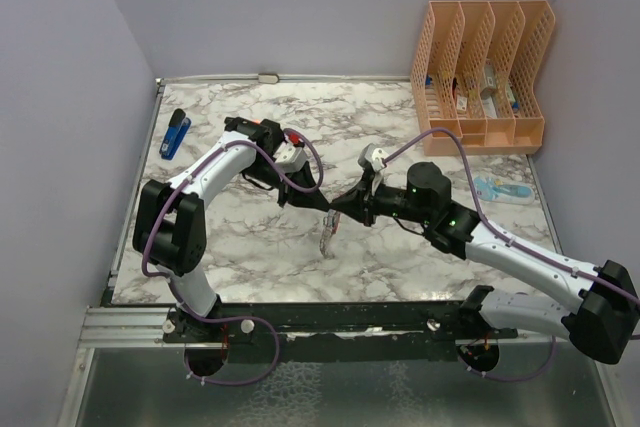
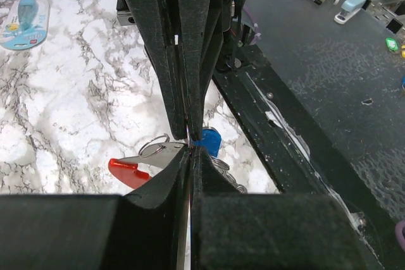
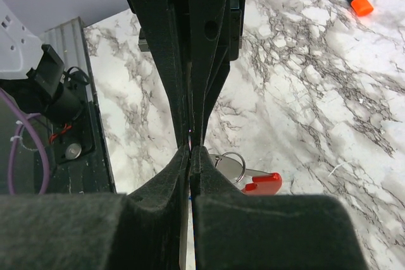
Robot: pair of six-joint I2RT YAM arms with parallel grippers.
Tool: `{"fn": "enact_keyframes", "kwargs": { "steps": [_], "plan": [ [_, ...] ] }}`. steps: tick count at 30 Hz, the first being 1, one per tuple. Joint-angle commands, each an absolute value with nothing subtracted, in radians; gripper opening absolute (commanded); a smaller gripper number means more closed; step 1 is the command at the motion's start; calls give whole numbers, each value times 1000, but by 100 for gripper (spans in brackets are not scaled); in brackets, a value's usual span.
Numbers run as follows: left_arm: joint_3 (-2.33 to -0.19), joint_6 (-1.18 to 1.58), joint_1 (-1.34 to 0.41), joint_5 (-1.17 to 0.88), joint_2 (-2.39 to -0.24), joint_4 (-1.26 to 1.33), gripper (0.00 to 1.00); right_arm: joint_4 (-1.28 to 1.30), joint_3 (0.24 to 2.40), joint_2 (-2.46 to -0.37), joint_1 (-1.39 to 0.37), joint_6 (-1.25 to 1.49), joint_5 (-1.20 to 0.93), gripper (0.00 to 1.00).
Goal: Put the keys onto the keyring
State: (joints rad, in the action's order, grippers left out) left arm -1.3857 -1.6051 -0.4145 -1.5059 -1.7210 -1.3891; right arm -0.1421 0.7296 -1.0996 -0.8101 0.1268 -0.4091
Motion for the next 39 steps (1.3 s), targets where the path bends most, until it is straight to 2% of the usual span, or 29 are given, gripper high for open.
{"fn": "enact_keyframes", "kwargs": {
  "steps": [1, 2, 3, 4, 7, 8, 10, 12, 18, 23, 25, 27, 28, 30, 32, 35, 36, 37, 39],
  "plan": [
    [-1414, -1598, -417, -1676, -1720, -1407, 0, -151, 715, -1080, -815, 149, -402, 1],
    [-1415, -1598, -417, -1674, -1721, -1407, 1, -147, 713, -1075, -815, 154, -402, 1],
    [-1418, -1597, -417, -1674, -1722, -1406, 8, -142, 714, -1070, -815, 162, -403, 1],
    [-1423, -1596, -417, -1673, -1723, -1407, 16, -136, 716, -1065, -815, 171, -403, 1],
    [-1456, -1589, -408, -1672, -1718, -1407, 50, -87, 746, -1041, -815, 204, -394, 1],
    [-1473, -1584, -403, -1671, -1713, -1407, 58, -59, 766, -1030, -815, 216, -379, 1],
    [-1512, -1574, -389, -1662, -1707, -1407, 67, 10, 810, -1016, -815, 232, -336, 1],
    [-1561, -1547, -369, -1649, -1704, -1407, 71, 87, 855, -1006, -814, 267, -259, 1],
    [-1714, -1484, -313, -1575, -1708, -1405, 71, 347, 1026, -1060, -814, 410, 6, 1],
    [-1822, -1360, -280, -1475, -1705, -1369, 65, 528, 1160, -1151, -814, 551, 164, 1],
    [-1807, -1074, -279, -1373, -1670, -1124, 61, 557, 1192, -1179, -813, 607, 205, 1],
    [-1654, -569, -292, -1111, -1526, -628, 57, 590, 1227, -1207, -813, 655, 229, 1],
    [-1560, -469, -299, -955, -1460, -457, 56, 607, 1245, -1223, -813, 676, 237, 1],
    [-1599, -528, -304, -795, -1460, -493, 57, 633, 1273, -1247, -813, 707, 250, 1],
    [-1708, -479, -303, -683, -1498, -535, 65, 643, 1287, -1261, -813, 741, 263, 1],
    [-1729, -393, -303, -604, -1487, -480, 80, 666, 1306, -1280, -813, 819, 295, 1],
    [-1703, -363, -304, -598, -1467, -444, 95, 676, 1313, -1286, -813, 858, 312, 1],
    [-1673, -362, -308, -605, -1444, -408, 98, 684, 1316, -1293, -813, 895, 327, 1],
    [-1611, -305, -319, -573, -1395, -322, 99, 691, 1317, -1307, -813, 984, 348, 1]
  ]
}}
